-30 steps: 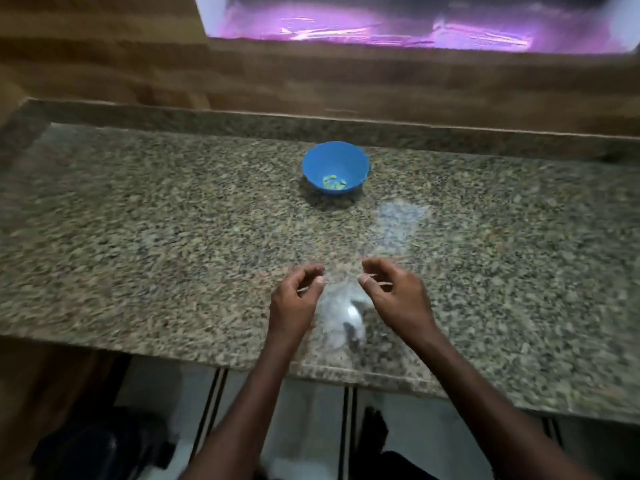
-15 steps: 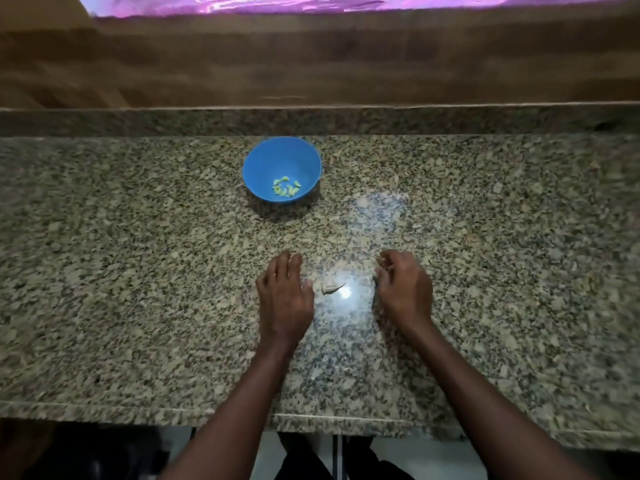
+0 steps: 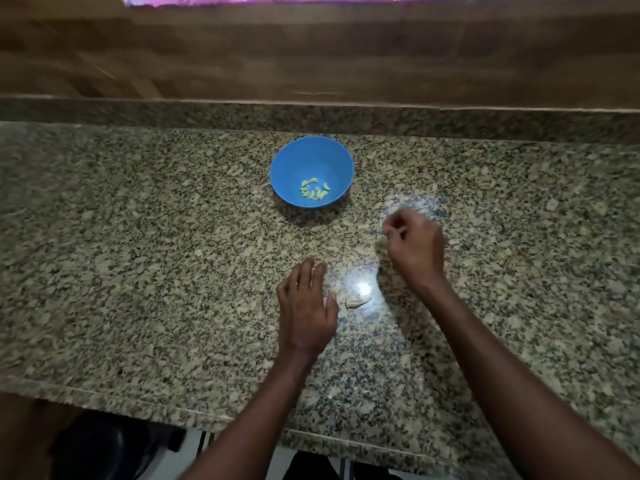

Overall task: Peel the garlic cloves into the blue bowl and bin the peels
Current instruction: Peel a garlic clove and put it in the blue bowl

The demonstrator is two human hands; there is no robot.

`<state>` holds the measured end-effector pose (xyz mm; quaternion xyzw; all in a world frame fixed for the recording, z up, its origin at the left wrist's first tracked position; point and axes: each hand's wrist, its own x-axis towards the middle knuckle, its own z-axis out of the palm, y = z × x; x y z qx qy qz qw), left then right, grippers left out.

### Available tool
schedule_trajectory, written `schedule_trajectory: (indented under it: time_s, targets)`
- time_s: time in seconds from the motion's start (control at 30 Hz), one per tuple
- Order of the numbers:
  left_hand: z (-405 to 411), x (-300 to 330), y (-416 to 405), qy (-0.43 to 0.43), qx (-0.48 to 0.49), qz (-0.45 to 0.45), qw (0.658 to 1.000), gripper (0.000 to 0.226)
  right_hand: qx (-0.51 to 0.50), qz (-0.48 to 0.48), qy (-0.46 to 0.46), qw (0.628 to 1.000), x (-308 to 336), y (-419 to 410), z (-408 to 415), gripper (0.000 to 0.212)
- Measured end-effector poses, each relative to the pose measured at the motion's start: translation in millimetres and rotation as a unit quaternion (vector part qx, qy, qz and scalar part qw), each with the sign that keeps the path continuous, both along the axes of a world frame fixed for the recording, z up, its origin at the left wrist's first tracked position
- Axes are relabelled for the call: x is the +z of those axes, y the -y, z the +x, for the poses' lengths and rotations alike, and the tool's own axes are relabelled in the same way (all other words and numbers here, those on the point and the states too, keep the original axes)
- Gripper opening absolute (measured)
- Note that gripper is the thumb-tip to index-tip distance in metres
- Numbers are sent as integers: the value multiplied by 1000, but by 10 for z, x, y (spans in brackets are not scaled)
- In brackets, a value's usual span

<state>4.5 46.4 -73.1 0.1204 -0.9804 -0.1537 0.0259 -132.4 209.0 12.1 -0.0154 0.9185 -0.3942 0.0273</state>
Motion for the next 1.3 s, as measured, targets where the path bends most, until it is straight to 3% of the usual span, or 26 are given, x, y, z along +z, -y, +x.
schedule_trajectory:
  time_s: [0.17,0.37,0.53,0.63,0.77,0.87,0.97,1.03,1.2,1.3]
  targets:
    - [-1,40,-5,-6,3,5,1000,59,85,-24,-86,992,329,790,-643,12]
    - [12,32,-1,-15,-3,22,1000,58,170,101,-73,978,291,1203,-963,21]
    - [7,1,-11,-17,-5,22,1000,58,123,-6,-109,986,250,721,-481,13]
    - [8,-12,-15,-19,-7,19,1000,58,102,-3,-41,994,113,254,43,8]
    - [4,-24,-21,-30,-9,17,999,58,145,81,68,984,-166,-191,564,22]
    - [13,-21,-28,-38,-4,16,999,58,179,123,82,973,-297,-265,753,28]
    - [28,12,-32,-33,-8,10,999,57,166,141,66,974,-379,-214,806,17]
    - [29,26,-33,-27,-10,10,1000,56,148,144,57,977,-392,-174,804,8]
    - [37,122,-71,-3,-4,12,1000,52,121,89,81,985,-233,-238,826,13]
    - [81,268,-162,-20,15,73,997,36,130,32,107,985,-111,-352,873,18]
